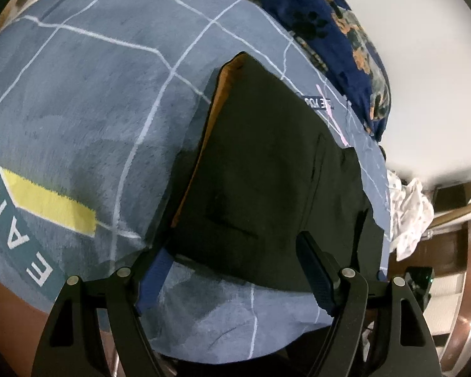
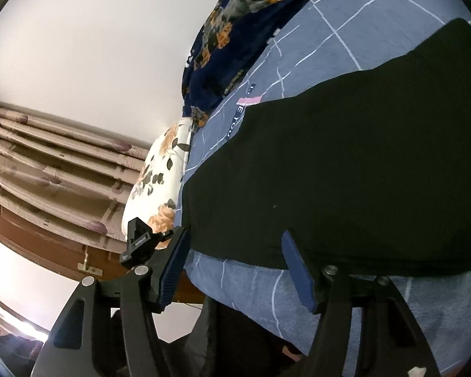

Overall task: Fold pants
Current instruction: 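Grasp the long edge of the folded black pants with the left tool, then lift the grasped pants edge up and over the stack with the left tool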

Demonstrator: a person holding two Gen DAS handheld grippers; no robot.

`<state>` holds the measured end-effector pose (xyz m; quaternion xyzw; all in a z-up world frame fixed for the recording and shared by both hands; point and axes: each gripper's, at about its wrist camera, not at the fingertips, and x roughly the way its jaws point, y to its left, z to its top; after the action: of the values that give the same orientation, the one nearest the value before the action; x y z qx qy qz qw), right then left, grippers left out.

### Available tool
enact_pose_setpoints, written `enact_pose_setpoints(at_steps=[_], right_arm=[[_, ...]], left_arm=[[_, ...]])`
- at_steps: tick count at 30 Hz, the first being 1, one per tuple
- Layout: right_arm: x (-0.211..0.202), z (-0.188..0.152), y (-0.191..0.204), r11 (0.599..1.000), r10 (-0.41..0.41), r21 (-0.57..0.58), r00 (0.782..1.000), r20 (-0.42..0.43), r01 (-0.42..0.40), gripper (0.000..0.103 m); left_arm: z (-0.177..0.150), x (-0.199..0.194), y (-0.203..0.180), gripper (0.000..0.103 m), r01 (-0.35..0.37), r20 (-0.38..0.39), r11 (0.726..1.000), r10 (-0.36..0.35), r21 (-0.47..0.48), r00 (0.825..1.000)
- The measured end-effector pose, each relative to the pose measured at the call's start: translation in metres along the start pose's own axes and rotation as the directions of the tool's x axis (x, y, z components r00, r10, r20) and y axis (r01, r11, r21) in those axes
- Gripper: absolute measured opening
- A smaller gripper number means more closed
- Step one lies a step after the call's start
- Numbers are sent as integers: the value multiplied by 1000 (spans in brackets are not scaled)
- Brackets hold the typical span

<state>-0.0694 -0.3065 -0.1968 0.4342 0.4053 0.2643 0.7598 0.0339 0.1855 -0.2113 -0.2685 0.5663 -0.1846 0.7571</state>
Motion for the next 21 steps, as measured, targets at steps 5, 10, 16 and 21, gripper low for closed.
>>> enact_pose_setpoints(at_steps=[5,10,16,21], right_arm=[[1,-1,-4,1000,-4,17,1000,0,4,65],[1,0,-7,1000,-4,29,1000,3,4,68],[2,-1,-9,999,-10,37,1000,-2,10,70],[5,-2,-10,999,-13,39,1000,-10,13,70]], left_arm=[[-1,-12,-8,78,98,80,995,-100,37,992],[2,-3,6,78,91,44,996,-90,-15,995],[5,4,8,78,92,32,995,-92,-29,995],[12,6,-7,78,109,39,994,-109,13,993]])
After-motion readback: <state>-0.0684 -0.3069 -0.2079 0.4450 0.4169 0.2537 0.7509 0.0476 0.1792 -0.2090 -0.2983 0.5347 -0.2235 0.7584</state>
